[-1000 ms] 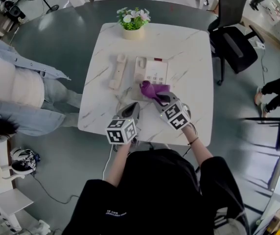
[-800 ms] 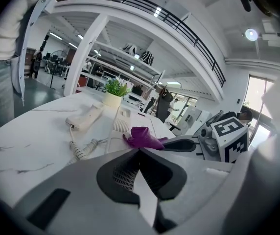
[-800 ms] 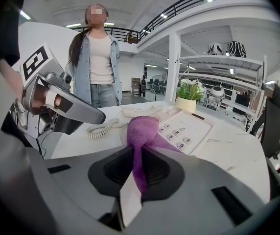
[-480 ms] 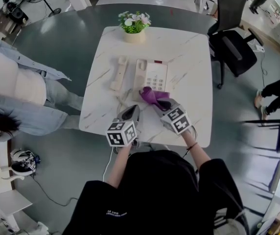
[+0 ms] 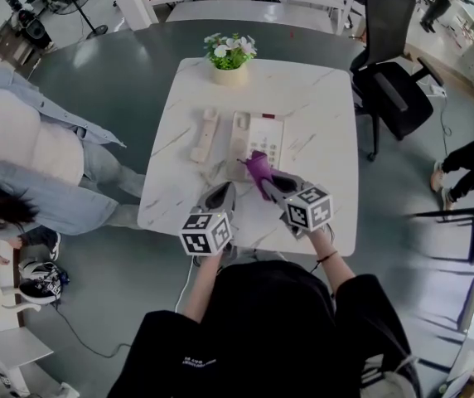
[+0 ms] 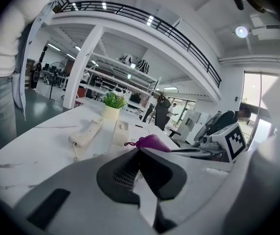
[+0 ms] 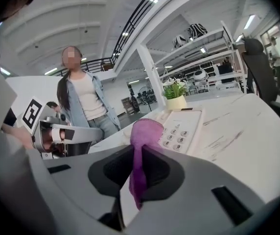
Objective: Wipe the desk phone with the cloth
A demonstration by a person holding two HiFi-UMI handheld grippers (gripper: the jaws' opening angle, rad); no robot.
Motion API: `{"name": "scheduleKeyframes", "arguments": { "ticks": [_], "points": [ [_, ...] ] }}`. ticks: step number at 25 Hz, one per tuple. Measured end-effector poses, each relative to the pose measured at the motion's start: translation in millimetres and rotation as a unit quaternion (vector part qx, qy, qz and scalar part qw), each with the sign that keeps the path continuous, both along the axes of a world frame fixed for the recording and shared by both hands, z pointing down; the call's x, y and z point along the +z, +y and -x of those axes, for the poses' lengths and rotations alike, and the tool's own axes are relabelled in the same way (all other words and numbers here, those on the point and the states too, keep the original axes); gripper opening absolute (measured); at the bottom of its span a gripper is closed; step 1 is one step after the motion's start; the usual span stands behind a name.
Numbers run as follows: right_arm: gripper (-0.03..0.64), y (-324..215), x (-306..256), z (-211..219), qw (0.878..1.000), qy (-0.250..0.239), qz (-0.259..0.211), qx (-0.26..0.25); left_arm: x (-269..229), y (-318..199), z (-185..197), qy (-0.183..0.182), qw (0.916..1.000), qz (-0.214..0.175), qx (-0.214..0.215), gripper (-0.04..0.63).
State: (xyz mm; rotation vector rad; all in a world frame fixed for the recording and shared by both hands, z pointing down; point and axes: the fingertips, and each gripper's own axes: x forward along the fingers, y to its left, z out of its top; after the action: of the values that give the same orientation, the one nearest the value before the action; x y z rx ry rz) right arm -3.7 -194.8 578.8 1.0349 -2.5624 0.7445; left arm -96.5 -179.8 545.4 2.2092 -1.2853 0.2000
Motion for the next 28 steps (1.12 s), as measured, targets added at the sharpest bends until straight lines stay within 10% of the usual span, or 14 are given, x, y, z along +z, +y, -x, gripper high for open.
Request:
{"name": "scheduleKeyframes", "arguments": {
  "ticks": [28],
  "points": [
    [0.034,-14.4,-140.4,-51.6,0.971,-0.179,-0.132,0.088,-106.1,-5.6,37.2,-0.013,0.9867,-0.161,-0.02,-0.002]
  ]
}}
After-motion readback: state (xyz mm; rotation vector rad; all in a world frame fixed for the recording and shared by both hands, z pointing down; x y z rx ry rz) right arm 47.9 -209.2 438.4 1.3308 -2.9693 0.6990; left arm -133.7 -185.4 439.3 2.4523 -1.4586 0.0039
